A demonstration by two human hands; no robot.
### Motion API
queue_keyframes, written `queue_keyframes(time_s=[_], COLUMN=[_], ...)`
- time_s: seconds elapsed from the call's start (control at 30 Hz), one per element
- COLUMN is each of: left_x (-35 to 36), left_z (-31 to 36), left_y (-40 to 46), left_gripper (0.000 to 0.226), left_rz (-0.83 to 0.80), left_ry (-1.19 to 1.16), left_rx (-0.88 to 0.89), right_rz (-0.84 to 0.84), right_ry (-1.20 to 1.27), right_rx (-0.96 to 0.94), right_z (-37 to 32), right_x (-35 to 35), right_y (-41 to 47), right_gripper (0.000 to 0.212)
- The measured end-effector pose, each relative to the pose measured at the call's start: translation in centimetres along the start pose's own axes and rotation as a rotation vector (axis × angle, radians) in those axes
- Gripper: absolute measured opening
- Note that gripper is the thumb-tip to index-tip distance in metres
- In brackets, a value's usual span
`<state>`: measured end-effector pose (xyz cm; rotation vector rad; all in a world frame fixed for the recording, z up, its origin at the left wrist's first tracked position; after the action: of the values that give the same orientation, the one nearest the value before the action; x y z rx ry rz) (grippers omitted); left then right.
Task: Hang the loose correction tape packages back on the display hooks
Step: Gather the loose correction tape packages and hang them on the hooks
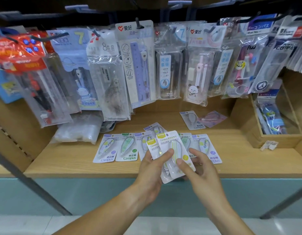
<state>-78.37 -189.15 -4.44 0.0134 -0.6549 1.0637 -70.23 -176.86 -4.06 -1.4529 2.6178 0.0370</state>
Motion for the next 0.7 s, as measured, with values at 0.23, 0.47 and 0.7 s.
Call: queue_keyframes(time_s=[0.23, 0.47, 0.7], left_x=[-2.5, -5.6, -7.0], left_z=[0.7, 2.0, 2.5], left_y=[-1.7, -3.0, -3.8], left_gripper=[0.050, 0.039, 0.036], left_rz=[0.039, 0.081, 0.114], left_ry=[0.075, 0.120, 0.139], left_rx=[0.028, -0.022, -0.063], right_rz=[-0.084, 0.133, 0.218], right_ry=[-0.055, -0.310, -0.862], right_rx=[-0.014, -0.123, -0.170], right_z=[-0.4, -1.2, 0.0], right_x=[2.6, 1.5, -0.2], right_y=[-0.1, 1.5, 5.1], right_gripper=[0.041, 0.026, 0.051])
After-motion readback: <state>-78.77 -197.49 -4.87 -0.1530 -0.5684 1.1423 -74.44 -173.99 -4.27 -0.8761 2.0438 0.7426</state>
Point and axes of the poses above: each hand's wrist, its own y-axis towards the middle knuckle, its own x-axis out of the palm, z = x × y, the point moved 4 cm from there along y, towards the middle knuckle, and after that the axes turned 3 degrees about -z, right-handed, at the moved point
